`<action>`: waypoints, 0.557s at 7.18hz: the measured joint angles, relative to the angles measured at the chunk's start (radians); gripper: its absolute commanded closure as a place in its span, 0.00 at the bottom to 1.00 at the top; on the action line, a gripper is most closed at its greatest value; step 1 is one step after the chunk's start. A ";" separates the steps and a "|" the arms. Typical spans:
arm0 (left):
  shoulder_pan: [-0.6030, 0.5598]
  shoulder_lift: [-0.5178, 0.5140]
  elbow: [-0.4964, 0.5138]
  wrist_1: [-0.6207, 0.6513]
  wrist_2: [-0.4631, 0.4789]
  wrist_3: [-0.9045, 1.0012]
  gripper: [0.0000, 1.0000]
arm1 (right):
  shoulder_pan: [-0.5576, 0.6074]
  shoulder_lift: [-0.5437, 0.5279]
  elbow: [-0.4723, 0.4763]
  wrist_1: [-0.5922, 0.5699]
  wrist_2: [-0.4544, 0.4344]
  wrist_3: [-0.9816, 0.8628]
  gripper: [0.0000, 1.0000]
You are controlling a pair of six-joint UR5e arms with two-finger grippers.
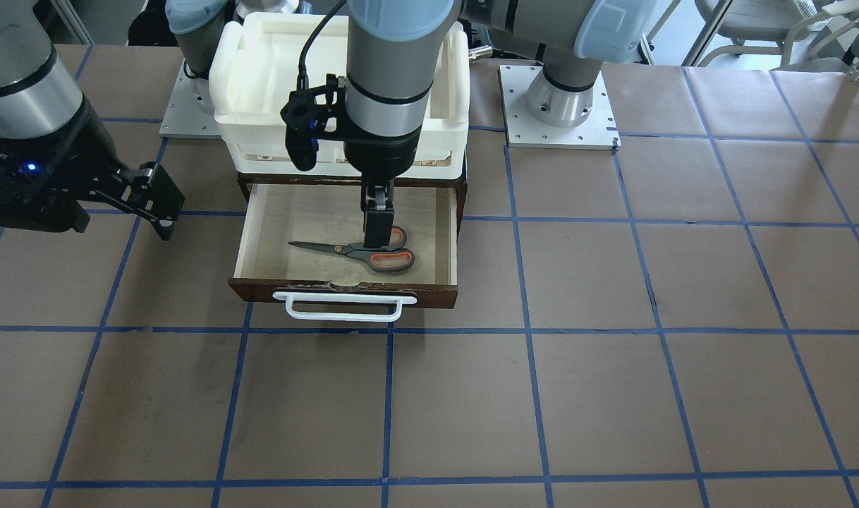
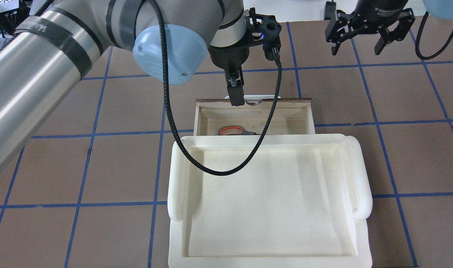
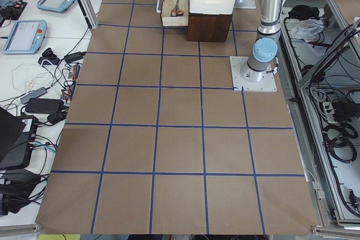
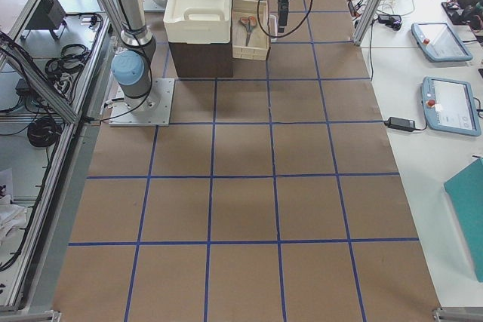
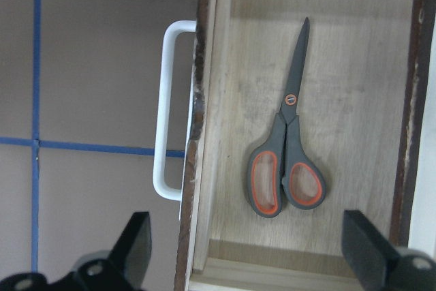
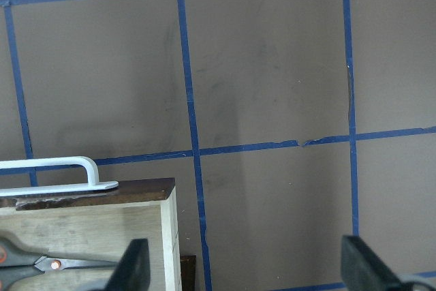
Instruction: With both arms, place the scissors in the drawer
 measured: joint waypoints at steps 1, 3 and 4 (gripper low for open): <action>0.055 0.043 0.000 -0.005 -0.009 -0.078 0.00 | 0.011 -0.008 0.000 0.009 0.003 0.037 0.00; 0.176 0.120 -0.011 -0.005 -0.029 -0.308 0.00 | 0.056 -0.017 0.000 0.025 0.007 0.078 0.00; 0.214 0.155 -0.021 0.000 -0.004 -0.489 0.00 | 0.077 -0.020 0.000 0.028 0.006 0.084 0.00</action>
